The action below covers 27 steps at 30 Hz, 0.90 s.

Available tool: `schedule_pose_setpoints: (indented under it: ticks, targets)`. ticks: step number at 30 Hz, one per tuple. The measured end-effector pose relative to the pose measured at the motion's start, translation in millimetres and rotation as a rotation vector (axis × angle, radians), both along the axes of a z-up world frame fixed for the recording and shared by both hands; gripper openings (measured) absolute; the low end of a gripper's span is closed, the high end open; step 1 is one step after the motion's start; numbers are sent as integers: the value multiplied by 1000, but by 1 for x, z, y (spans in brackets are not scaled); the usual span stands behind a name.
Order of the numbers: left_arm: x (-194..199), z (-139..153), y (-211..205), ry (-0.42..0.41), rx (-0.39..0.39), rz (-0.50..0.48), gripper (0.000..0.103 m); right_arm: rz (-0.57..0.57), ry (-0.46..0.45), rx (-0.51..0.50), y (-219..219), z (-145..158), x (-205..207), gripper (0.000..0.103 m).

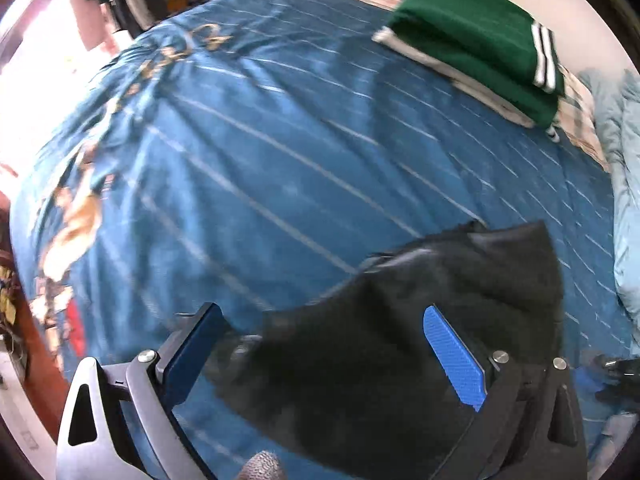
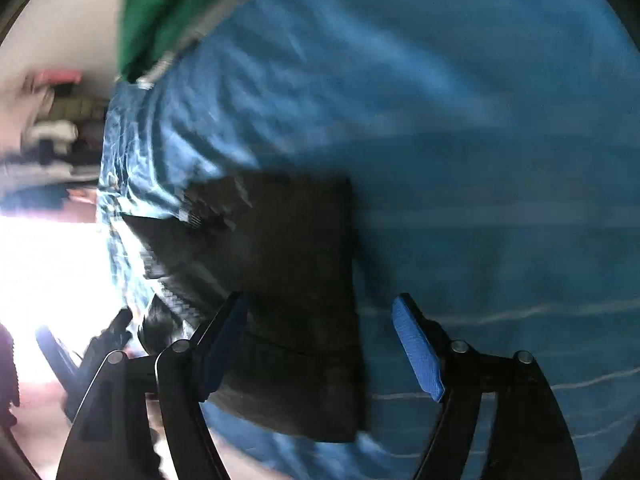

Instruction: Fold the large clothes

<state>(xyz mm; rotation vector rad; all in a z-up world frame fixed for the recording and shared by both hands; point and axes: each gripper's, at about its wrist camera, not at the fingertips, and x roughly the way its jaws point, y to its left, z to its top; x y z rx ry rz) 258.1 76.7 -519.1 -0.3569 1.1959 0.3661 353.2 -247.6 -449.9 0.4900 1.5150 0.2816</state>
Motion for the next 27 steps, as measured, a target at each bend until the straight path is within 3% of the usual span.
schedule_pose_setpoints:
  ticks: [1, 3, 5, 7, 9, 10, 11, 13, 17, 21, 22, 23, 24, 25, 27]
  targets:
    - [3, -3, -8, 5, 6, -13, 103, 40, -60, -8, 4, 21, 5, 78]
    - [8, -12, -14, 19, 23, -25, 103, 171, -89, 53, 24, 40, 14, 70]
    - [4, -15, -20, 31, 52, -32, 103, 291, -75, 96, 69, 41, 19, 37]
    - [1, -23, -17, 51, 61, -38, 103, 332, -29, 146, 109, 25, 29, 30]
    - [-1, -32, -14, 78, 67, -40, 103, 332, -49, 66, 134, 7, 41, 27]
    - [-3, -37, -13, 96, 76, -41, 103, 322, -16, 18, 143, -12, 49, 24]
    - [-4, -42, -9, 105, 78, -44, 103, 307, 25, -25, 149, -31, 57, 13]
    - [-6, -45, -8, 104, 75, -53, 103, 266, 79, -67, 143, -54, 67, 0]
    - [-16, -39, -3, 104, 67, -37, 103, 286, 151, -66, 140, -56, 76, 0]
    - [-45, -8, 12, 59, -17, 62, 103, 268, 211, 108, 118, -39, 87, 9]
    - [-54, -2, 15, 48, -38, 89, 103, 249, 191, 137, 106, -30, 83, 18]
    - [-64, 2, 19, 36, -65, 121, 103, 235, 155, 147, 88, -18, 76, 40]
    - [-76, 5, 23, 24, -102, 156, 103, 219, 126, 137, 71, -9, 67, 54]
    - [-87, 4, 26, 13, -151, 193, 103, 197, 103, 122, 53, -3, 59, 74]
    - [-102, -7, 33, 2, -253, 256, 103, 152, 69, 122, 22, 0, 40, 77]
